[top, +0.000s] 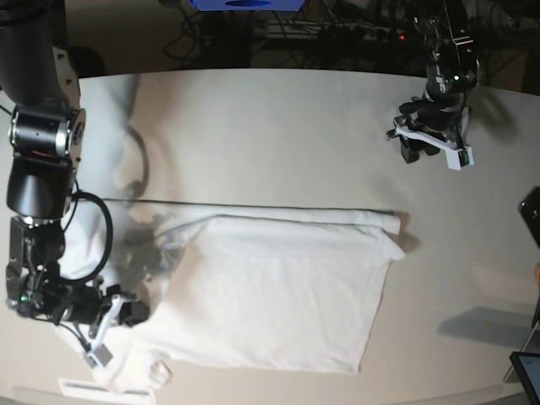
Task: Fold the T-shirt properly
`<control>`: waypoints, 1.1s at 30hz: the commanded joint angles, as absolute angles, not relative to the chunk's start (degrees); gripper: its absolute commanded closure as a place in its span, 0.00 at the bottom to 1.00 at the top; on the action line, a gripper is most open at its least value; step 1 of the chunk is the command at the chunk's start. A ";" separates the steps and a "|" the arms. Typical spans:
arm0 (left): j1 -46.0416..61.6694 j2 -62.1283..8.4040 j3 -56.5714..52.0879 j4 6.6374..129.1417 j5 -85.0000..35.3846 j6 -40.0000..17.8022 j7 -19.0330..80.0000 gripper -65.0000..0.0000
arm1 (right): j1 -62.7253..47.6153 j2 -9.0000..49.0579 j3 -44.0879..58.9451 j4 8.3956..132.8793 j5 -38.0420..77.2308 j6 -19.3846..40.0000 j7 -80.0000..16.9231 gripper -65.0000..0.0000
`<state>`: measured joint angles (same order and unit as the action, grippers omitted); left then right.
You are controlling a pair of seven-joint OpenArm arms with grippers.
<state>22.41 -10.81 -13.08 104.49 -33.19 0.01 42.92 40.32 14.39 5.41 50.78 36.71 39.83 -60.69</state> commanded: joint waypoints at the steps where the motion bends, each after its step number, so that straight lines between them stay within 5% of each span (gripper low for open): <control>1: 22.55 -11.38 -13.41 105.45 -33.63 -0.13 41.71 0.66 | 43.38 15.16 5.49 50.68 38.11 40.00 -58.15 1.00; 6: 23.34 -11.38 -13.67 105.45 -33.63 -0.13 41.71 0.83 | 45.32 16.31 5.49 46.73 38.11 40.00 -54.20 1.00; 33: 28.00 -11.82 -13.76 105.27 -33.54 -0.13 34.77 0.83 | 50.68 17.45 5.93 31.34 38.11 40.00 -36.18 1.00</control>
